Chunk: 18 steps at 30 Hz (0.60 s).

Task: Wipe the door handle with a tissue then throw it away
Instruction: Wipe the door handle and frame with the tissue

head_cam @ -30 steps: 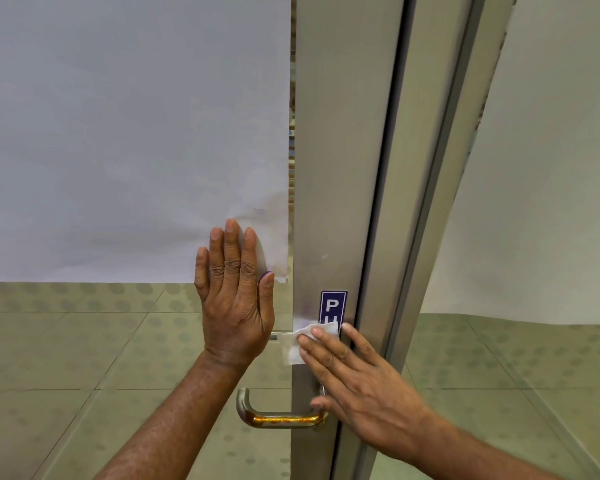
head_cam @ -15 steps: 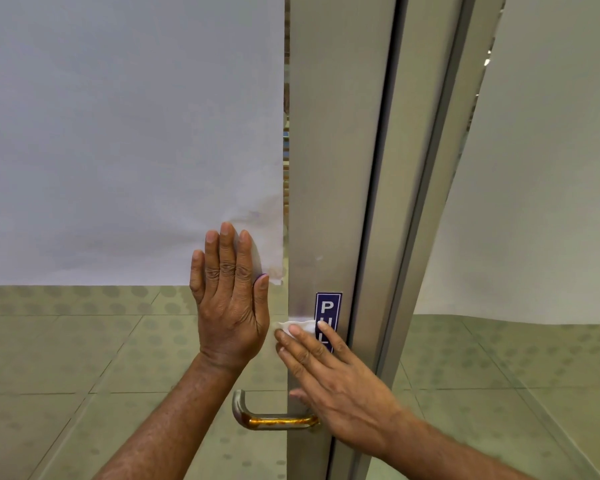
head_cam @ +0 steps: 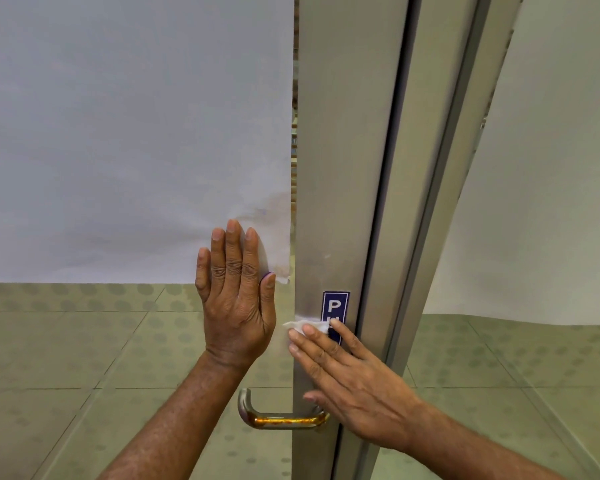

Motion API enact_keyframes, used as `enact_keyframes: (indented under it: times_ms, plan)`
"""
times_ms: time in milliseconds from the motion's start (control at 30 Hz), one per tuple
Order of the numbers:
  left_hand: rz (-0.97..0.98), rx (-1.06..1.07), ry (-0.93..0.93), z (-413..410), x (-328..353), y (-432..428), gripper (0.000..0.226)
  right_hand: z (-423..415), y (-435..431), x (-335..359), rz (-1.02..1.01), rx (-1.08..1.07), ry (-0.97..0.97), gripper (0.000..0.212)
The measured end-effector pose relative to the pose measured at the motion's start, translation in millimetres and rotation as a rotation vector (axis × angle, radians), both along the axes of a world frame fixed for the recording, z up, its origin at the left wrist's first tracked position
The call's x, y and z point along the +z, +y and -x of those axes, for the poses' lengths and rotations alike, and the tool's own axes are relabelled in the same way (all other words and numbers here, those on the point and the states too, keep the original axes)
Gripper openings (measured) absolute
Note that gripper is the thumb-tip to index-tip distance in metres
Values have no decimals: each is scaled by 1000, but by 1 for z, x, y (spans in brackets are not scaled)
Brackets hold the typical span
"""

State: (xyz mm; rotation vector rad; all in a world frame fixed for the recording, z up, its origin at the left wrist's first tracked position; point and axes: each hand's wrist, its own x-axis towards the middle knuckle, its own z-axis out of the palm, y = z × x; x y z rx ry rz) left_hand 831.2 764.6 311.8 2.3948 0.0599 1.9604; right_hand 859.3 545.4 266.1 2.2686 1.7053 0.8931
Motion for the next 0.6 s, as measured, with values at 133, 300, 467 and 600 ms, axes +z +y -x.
enact_keyframes:
  times_ms: [133,300,467,600]
  plan:
    - [-1,8,-3,-1,0,0,58,-4,-10,14,52,41,-43,64]
    - [-2,8,1,-1,0,0,58,-7,-6,30,-43,-4,-55,85]
    - [-3,20,1,0,0,0,59,-9,1,14,-106,-22,-38,72]
    - [-9,19,-10,-1,1,-1,59,-12,-13,-2,22,13,-75,66]
